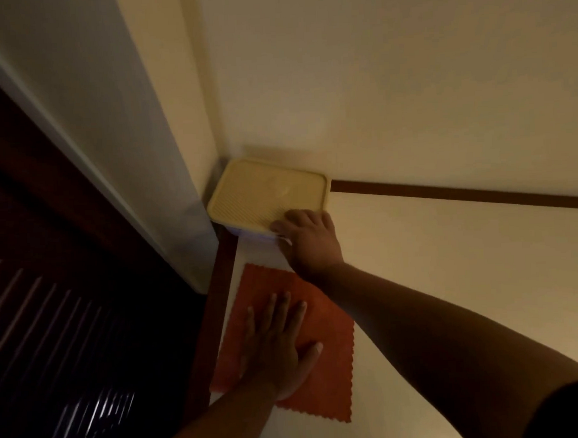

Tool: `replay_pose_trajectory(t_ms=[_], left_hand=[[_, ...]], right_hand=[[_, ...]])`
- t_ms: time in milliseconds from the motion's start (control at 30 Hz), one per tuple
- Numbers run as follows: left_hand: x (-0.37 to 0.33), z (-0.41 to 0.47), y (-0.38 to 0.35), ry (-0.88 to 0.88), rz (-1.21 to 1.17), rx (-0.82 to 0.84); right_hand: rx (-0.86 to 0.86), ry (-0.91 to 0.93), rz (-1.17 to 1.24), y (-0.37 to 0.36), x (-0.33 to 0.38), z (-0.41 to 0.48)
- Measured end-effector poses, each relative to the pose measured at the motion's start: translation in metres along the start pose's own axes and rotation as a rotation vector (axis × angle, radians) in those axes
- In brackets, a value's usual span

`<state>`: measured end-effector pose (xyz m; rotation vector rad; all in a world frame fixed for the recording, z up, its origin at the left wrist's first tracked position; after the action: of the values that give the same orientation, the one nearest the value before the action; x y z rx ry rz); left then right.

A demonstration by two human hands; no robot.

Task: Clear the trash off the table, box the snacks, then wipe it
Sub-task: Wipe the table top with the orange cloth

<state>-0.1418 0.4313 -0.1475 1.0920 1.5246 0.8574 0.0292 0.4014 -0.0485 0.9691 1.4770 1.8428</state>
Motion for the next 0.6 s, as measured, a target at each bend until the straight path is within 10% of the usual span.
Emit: replay_pose_trajectory(t_ms=[400, 600], left_hand=[[0.019, 0.012, 0.004, 0.177, -0.015, 0.013], [0.039, 0.032, 0.017, 0.233, 0.038, 0.007]], right_hand=[[-0.074, -0.052, 0.186, 0.0, -0.024, 0.053], [0.008, -0.747, 0.084, -0.026, -0.169, -0.127]])
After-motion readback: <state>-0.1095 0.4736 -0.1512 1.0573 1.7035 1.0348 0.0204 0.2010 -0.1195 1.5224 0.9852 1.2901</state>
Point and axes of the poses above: each hand's wrist, its own z-axis towards the middle knuckle, its own y-axis out of the back of the hand, x = y × z, the point moved 9 cm from there along z, towards the middle knuckle, and after that the axes turned 4 degrees about -z, right-handed, at the moved point
